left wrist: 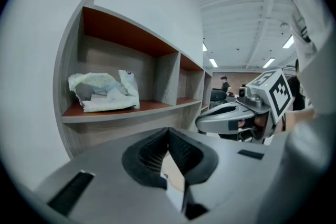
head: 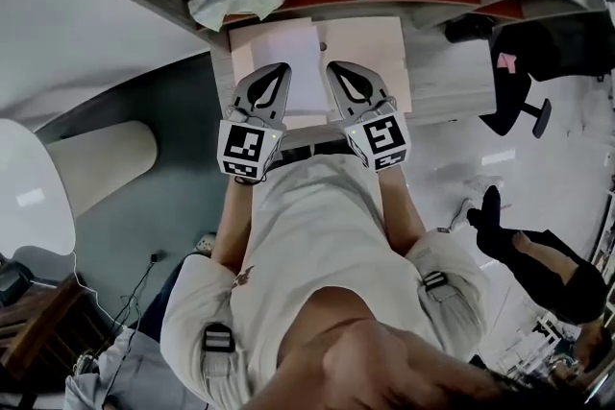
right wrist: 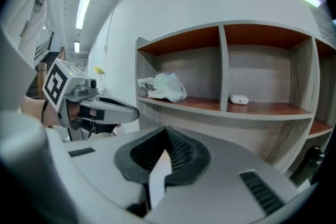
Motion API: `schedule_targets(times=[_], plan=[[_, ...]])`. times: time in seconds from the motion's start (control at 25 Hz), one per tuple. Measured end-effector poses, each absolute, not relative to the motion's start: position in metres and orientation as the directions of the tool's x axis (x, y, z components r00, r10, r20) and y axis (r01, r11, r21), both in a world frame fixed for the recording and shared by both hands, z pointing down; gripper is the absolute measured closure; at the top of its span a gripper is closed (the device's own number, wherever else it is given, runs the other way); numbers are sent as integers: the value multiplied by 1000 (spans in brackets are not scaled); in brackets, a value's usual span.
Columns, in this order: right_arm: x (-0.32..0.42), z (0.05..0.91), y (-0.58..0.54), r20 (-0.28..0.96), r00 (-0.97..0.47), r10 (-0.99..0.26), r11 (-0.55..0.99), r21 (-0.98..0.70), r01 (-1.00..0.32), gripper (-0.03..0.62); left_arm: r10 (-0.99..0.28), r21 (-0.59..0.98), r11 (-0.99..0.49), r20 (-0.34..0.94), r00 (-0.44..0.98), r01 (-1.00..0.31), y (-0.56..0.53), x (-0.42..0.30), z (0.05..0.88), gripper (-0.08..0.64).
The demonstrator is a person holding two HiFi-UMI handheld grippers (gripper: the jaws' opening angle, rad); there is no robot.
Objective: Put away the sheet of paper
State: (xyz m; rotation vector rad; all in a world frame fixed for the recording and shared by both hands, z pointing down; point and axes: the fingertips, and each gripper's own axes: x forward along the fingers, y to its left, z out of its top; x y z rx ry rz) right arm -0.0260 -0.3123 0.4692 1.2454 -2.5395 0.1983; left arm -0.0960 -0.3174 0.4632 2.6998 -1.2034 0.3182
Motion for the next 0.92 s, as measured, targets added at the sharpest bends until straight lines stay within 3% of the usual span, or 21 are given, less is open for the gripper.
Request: schedule_targets(times=[0.92], plan=[[-36,465,-301,332,-578,-746,616,10,-788,571,-710,73,-662,257,655,-746,-311,-109,464,540]])
